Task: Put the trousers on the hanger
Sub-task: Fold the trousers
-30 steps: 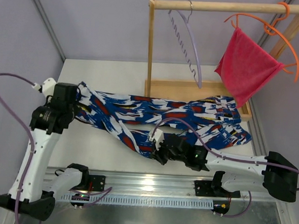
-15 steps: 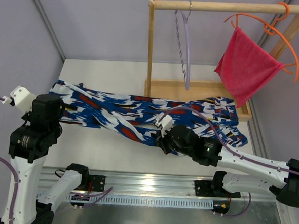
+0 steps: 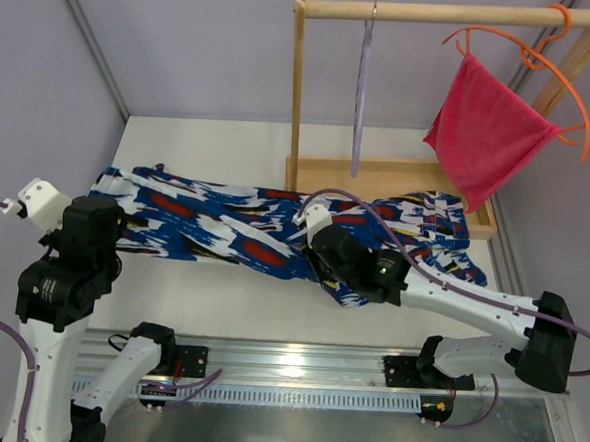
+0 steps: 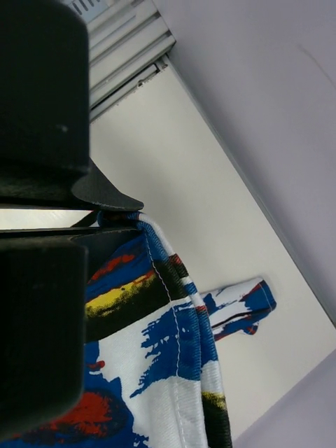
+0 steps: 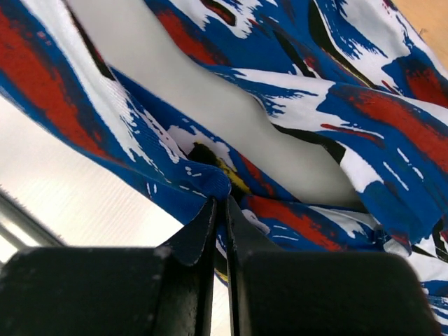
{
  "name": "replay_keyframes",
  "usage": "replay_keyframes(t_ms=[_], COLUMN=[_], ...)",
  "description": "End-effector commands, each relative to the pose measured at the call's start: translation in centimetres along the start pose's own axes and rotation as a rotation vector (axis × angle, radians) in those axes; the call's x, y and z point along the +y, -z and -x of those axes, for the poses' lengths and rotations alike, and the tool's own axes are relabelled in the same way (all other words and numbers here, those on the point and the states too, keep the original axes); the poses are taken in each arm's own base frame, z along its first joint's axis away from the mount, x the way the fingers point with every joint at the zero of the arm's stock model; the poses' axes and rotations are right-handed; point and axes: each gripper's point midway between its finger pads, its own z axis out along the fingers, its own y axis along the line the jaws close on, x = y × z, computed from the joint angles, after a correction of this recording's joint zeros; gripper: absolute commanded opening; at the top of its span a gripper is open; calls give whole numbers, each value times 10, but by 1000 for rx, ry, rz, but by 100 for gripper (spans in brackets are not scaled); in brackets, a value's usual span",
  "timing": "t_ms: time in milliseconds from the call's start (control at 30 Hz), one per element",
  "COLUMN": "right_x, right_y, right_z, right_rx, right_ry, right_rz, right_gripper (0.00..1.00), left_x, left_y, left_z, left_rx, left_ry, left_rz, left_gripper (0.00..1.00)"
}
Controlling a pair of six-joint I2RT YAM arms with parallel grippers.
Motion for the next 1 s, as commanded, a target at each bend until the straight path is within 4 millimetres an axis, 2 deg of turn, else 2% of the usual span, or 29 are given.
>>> replay_keyframes(t_ms=[0, 33, 100, 133, 167, 267, 500, 567, 700, 833, 867, 900, 933, 967], right_x=[-5, -1, -4, 0, -1, -3, -13, -15, -25, -31, -31, -32, -34, -34], right_y=[-22, -38, -54, -67, -73, -93, -118, -122, -137, -140, -136, -131, -119, -108], right_z=[24, 16, 23, 14, 20, 19, 24, 27, 18, 11, 8, 11, 21, 18], right_rx=[-17, 30, 35, 74, 61, 90, 108, 97, 117, 146, 158, 154, 128, 139], right_ry=[-35, -37, -57, -54, -47, -39, -3, 4, 30, 38, 7, -13, -51, -126], right_rz=[72, 99, 135, 153, 150, 134, 61, 48, -16, -51, -61, -70, -79, -87], right_gripper=[9, 9, 10, 11, 11, 11, 11, 13, 21, 33, 39, 40, 41, 43], left_x=[8, 7, 6, 7, 7, 8, 2, 2, -1, -6, -8, -9, -11, -12], left_y=[-8, -11, -19, -22, -26, -31, -41, -45, -49, -51, -51, -51, -52, -53], left_z=[-6, -12, -30, -36, -43, -46, -48, -53, -62, -66, -67, -69, -70, -71], left_rx=[-18, -5, 31, 40, 48, 40, 35, 39, 54, 71, 75, 83, 85, 85], left_ry=[-42, -56, -95, -106, -119, -148, -194, -203, -203, -202, -199, -195, -194, -190], left_rz=[47, 50, 64, 73, 77, 94, 120, 128, 117, 104, 97, 90, 86, 82], left_gripper=[1, 1, 0, 0, 0, 0, 0, 0, 0, 0, 0, 0, 0, 0])
